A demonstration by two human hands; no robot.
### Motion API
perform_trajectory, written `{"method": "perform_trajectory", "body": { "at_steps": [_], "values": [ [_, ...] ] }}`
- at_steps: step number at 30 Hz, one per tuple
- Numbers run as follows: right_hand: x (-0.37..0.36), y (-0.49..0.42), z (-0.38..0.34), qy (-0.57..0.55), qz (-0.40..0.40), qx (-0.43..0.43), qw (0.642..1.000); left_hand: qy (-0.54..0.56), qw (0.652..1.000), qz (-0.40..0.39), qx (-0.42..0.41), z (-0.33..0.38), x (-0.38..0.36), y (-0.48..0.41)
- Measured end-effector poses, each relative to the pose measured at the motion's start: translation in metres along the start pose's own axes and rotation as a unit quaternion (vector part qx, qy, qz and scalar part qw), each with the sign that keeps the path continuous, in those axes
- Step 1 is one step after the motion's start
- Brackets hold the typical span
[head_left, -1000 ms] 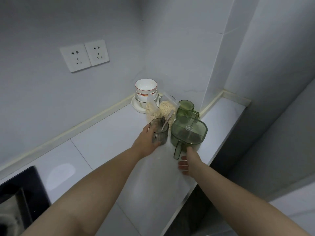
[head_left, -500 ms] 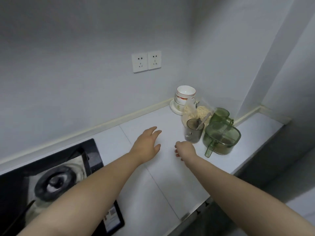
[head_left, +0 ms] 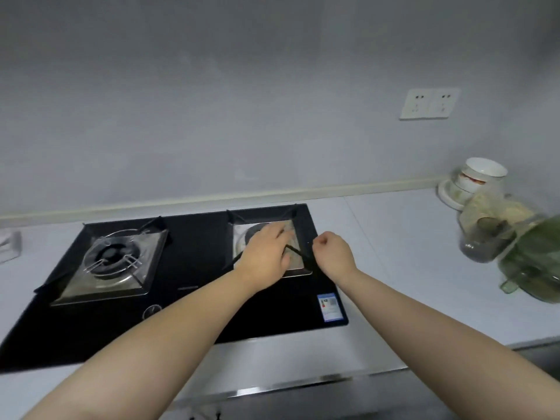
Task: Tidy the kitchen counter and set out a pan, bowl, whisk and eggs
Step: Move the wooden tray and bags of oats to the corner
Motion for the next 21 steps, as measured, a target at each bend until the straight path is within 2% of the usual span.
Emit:
{"method": "perform_trajectory", "body": {
  "at_steps": [6,10,14,21],
  "values": [
    [-0.106,0.066,-0.062,0.035,-0.077,0.070,0.994,-0.049,0.996,0.019,0.068,-0.086,0.036,0.116],
    [-0.166,0.109,-0.101,0.048,-0.129,0.153,0.979,-0.090,0.988,0.032,0.120,-0.129,0.059,0.186],
    [-0.223,0.155,-0.143,0.076,-0.189,0.226,0.953,-0.120,0.974,0.036,0.188,-0.171,0.081,0.254],
    [-0.292,0.207,-0.207,0.107,-0.246,0.354,0.896,-0.145,0.935,0.049,0.320,-0.227,0.112,0.333]
  ]
}}
Point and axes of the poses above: each hand's wrist, its own y-axis away from the middle knuckle, its own x-axis out of the back of the hand, z = x × y, the point moved 7 cm from there along -y, towards the middle knuckle, and after that the axes turned 8 degrees about -y, right-handed, at the moved point
